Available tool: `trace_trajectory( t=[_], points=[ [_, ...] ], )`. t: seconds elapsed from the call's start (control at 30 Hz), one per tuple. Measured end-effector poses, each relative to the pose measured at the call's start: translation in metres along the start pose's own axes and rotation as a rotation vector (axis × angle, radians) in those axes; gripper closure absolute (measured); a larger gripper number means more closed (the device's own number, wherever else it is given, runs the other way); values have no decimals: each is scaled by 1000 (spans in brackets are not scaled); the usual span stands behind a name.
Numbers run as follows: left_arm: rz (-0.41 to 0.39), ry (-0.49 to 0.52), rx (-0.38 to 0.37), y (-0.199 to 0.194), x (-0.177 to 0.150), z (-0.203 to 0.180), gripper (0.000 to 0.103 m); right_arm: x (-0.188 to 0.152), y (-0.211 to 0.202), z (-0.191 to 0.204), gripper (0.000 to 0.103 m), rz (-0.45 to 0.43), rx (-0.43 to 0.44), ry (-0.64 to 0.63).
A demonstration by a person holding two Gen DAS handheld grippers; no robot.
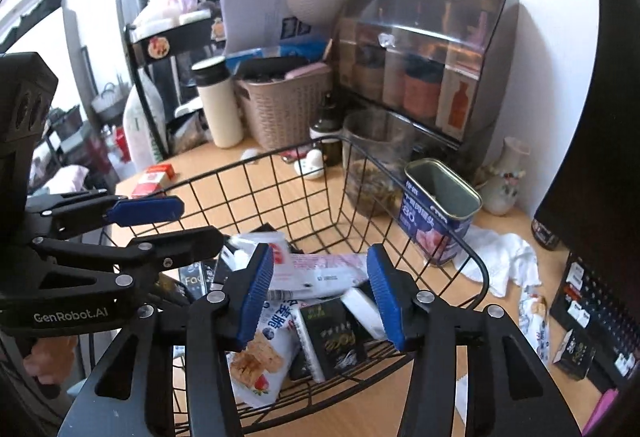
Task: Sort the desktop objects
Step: 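Carry both held items over the wire basket and open both tools, then move both open tools back over the desk items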
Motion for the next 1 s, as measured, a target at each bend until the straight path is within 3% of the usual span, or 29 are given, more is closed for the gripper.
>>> trace_trajectory(
  t=[0.5, 1.0],
  points=[
    [-25, 32, -48, -14, 5, -32, 44, 0, -23, -16, 55, -24, -42, 29],
    [3, 244, -164, 5, 5, -161, 42, -46, -104, -104, 55, -66, -225, 140]
  ],
)
Point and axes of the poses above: each gripper's, at about its wrist camera, not at the fingertips, and y roughly the way its jaws point, z to its left, x to its top, the point moved 3 cm from there along y, roughly the way its jaws point, and after that the axes turned 4 degrees about y, right-handed, at the moved point
